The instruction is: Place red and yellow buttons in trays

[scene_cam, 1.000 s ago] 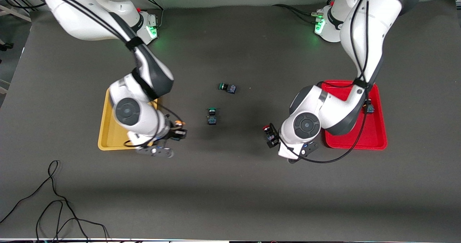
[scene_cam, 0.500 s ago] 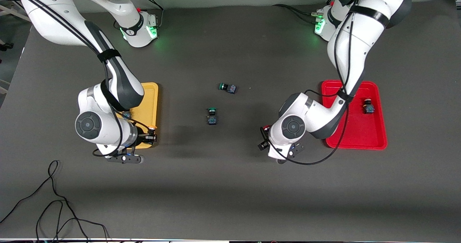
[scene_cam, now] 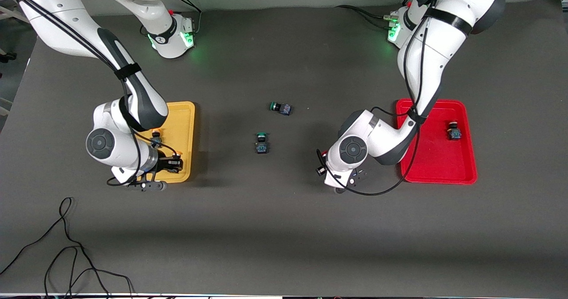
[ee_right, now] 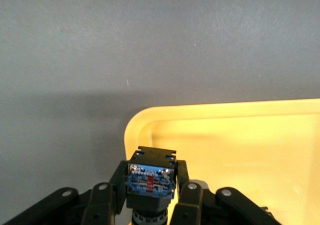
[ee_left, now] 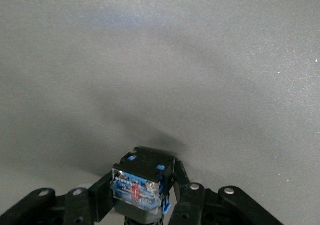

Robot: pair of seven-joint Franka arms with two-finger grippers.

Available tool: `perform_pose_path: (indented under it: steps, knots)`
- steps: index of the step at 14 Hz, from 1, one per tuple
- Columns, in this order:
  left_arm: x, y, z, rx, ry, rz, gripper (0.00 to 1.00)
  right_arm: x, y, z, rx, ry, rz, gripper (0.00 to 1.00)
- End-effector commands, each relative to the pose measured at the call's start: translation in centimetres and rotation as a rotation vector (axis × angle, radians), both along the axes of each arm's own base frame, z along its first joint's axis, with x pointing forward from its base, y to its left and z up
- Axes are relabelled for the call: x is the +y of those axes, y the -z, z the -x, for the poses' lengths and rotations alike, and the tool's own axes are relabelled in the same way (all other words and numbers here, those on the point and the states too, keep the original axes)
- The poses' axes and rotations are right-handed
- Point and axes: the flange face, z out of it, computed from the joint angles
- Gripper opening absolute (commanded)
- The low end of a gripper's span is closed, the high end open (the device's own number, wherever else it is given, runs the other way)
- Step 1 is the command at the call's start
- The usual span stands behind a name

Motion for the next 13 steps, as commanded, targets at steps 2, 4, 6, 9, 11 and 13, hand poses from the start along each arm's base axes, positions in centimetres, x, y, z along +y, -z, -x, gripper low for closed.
perform_pose_path:
  steps: [2, 4, 6, 9, 11, 13]
  knots:
    - [2.2, -8.0, 0.2, 0.032, 0.012, -0.108, 0.0, -1.8, 1.2, 1.6, -0.034, -0.045, 0.014, 0.15]
    - [5.3, -11.6, 0.3, 0.082, 0.077, -0.152, 0.0, -3.1, 1.4, 1.6, -0.026, -0.07, 0.021, 0.16]
    - [10.4, -13.7, 1.0, 0.133, 0.155, -0.18, 0.0, -3.8, 1.2, 2.0, -0.003, -0.069, 0.033, 0.18]
    - [18.7, -12.8, 3.0, 0.172, 0.254, -0.192, 0.0, -4.1, 0.6, 2.0, -0.002, -0.061, 0.037, 0.99]
    - [23.2, -9.9, 4.9, 0.145, 0.269, -0.186, 0.0, -4.6, 0.5, 2.0, 0.0, -0.045, 0.038, 1.0]
    - [25.7, -6.3, 6.8, 0.071, 0.3, -0.154, 0.0, -4.7, -0.2, 2.0, 0.008, -0.039, 0.044, 1.0]
